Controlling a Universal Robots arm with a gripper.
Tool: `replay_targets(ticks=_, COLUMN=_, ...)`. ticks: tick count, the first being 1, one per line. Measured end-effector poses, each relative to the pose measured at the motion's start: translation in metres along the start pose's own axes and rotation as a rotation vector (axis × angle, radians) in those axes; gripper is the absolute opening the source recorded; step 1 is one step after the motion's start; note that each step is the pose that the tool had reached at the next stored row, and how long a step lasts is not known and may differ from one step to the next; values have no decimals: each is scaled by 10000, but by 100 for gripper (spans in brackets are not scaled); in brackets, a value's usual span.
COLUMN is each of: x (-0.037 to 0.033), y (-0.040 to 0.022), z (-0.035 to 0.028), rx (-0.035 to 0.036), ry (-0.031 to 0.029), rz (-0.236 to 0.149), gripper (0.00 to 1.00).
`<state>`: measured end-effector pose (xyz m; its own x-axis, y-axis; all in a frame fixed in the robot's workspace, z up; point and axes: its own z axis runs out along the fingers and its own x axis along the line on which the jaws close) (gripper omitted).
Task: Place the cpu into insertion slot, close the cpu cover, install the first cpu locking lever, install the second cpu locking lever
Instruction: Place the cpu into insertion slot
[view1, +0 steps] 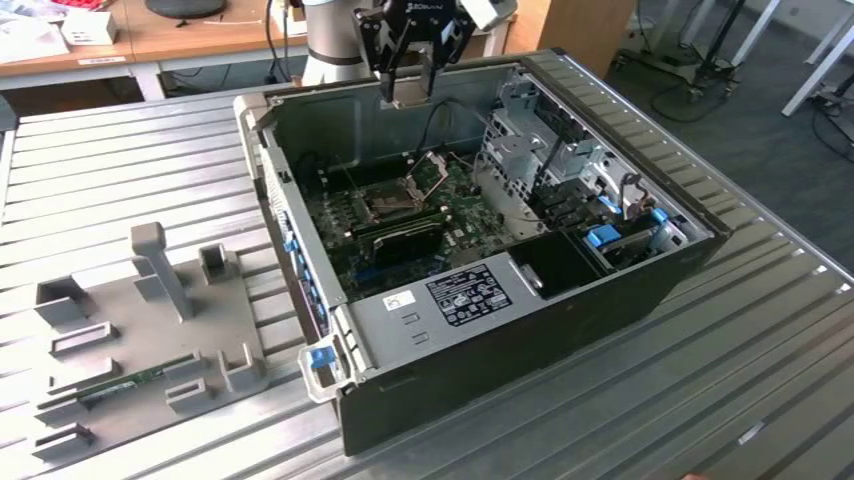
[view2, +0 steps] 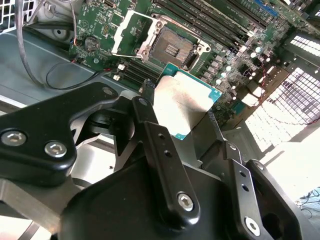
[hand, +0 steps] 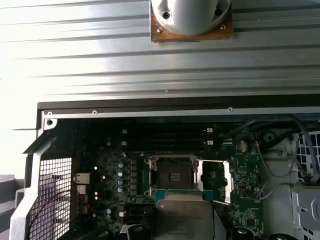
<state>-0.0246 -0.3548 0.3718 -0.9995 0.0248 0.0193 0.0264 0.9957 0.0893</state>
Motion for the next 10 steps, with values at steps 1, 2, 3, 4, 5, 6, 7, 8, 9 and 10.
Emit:
replay_targets(ticks=1, x=0, y=0, z=2, rx=0, ry=0, rz=0, gripper=54)
replay_targets(ticks=2, x=0, y=0, z=6, rx=-3, ry=-1, rz=0, gripper=54)
replay_targets(ticks=3, x=0, y=-1, z=11, rx=-2, ry=-1, rz=-1, gripper=54)
replay_targets(ticks=4, x=0, y=-1, z=15, rx=0, ry=0, rz=0, gripper=54)
replay_targets(ticks=5, x=-1, y=-2, z=21, rx=0, ry=0, rz=0, gripper=54)
replay_targets(ticks=6, x=-1, y=-2, z=26, rx=-1, ry=0, rz=0, gripper=54)
replay_targets(ticks=7, x=-1, y=-2, z=29, rx=1, ry=1, rz=0, gripper=54)
replay_targets(ticks=8, x=-1, y=-3, z=29, rx=1, ry=0, rz=0, gripper=54)
replay_targets(ticks=9, x=-1, y=-3, z=29, rx=2, ry=1, rz=0, gripper=54)
replay_targets(ticks=10, x=-1, y=-3, z=30, rx=1, ry=1, rz=0, gripper=54)
